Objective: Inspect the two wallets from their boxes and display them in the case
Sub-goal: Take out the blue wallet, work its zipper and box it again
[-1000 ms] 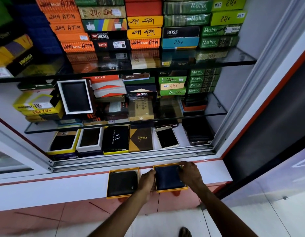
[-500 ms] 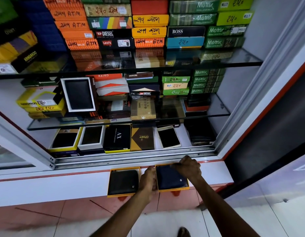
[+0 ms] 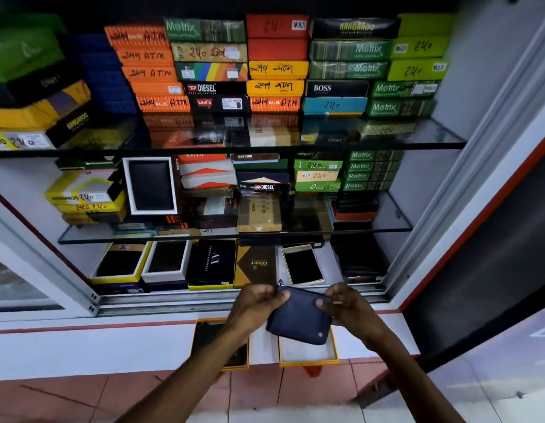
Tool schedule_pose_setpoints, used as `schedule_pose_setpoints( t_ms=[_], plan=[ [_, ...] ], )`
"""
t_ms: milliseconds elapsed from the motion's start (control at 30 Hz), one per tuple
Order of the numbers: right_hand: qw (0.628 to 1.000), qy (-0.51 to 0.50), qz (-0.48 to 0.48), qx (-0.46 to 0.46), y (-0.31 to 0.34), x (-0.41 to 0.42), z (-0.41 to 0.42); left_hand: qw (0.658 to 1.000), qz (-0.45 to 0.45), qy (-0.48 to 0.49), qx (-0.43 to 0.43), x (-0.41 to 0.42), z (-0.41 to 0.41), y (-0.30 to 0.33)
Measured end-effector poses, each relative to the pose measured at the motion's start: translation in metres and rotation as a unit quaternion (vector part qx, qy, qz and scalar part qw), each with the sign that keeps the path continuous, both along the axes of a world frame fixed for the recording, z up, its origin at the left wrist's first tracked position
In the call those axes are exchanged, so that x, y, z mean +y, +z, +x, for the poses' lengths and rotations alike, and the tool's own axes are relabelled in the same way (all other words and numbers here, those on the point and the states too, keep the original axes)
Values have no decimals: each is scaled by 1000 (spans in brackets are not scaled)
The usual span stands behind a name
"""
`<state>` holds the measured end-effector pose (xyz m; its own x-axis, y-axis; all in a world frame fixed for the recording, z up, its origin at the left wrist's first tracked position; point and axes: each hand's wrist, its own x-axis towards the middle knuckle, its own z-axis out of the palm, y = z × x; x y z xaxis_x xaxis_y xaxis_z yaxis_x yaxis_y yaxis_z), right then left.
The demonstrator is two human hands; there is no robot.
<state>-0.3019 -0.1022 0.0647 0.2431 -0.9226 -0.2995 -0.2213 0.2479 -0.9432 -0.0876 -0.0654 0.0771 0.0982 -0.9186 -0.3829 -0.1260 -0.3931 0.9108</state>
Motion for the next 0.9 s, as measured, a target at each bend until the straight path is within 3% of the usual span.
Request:
schedule_pose_setpoints(
  t_ms=[100, 200, 300, 467, 900],
  plan=[
    [968, 48, -202, 144, 32, -4, 4, 991, -60, -61, -102, -9, 13, 29],
    [924, 137, -320, 158, 66, -14, 20, 952, -132, -146, -234, -14, 21, 62],
    [882, 204, -387, 174, 87, -24, 34, 929, -156, -189, -278, -18, 28, 90],
    [858, 207, -443, 157, 107, -33, 41, 925, -152, -217, -272, -24, 43, 117],
    [761, 225, -569, 214, 154, -29, 46, 957, -87, -247, -127, -14, 69, 182]
  ],
)
